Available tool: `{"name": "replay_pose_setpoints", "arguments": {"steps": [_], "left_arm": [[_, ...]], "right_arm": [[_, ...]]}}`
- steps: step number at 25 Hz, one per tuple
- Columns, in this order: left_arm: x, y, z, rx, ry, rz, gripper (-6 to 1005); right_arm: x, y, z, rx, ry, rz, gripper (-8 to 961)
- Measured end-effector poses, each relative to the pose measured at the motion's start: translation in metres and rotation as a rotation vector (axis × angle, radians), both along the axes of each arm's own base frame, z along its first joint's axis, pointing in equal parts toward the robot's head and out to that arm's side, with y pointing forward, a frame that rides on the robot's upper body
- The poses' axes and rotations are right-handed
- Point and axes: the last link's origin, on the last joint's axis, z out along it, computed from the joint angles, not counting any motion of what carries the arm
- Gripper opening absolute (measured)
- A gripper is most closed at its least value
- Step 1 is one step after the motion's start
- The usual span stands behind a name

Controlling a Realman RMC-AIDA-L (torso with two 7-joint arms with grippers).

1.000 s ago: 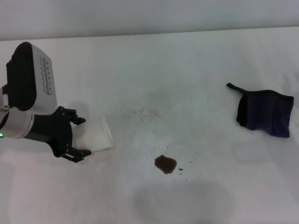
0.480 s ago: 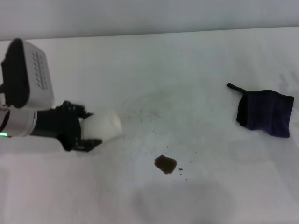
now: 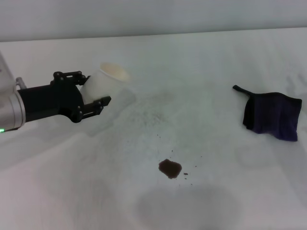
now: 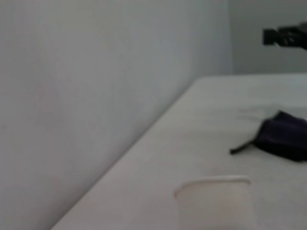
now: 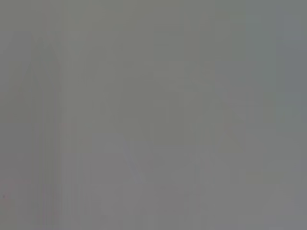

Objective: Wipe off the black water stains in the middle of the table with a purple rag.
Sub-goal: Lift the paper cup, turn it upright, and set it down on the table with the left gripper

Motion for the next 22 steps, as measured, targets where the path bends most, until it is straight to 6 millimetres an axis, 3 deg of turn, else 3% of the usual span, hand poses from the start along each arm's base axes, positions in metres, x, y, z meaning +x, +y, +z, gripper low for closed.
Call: {"name": "replay_pose_setpoints", "arguments": {"steps": [8,22], "left_arm": [[-0.025,-0.01,-0.017,0.037,-0.133,0.122,580],[-0.065,-0.037,-0.04,0.084,-0.208,0.262,552]], "right_arm": [[0.002,-0.002,0.001,0.006,0.0,-0.009,363],[0.003,-0.005,0.009,0.034,-0.013,-0.001,366]]}}
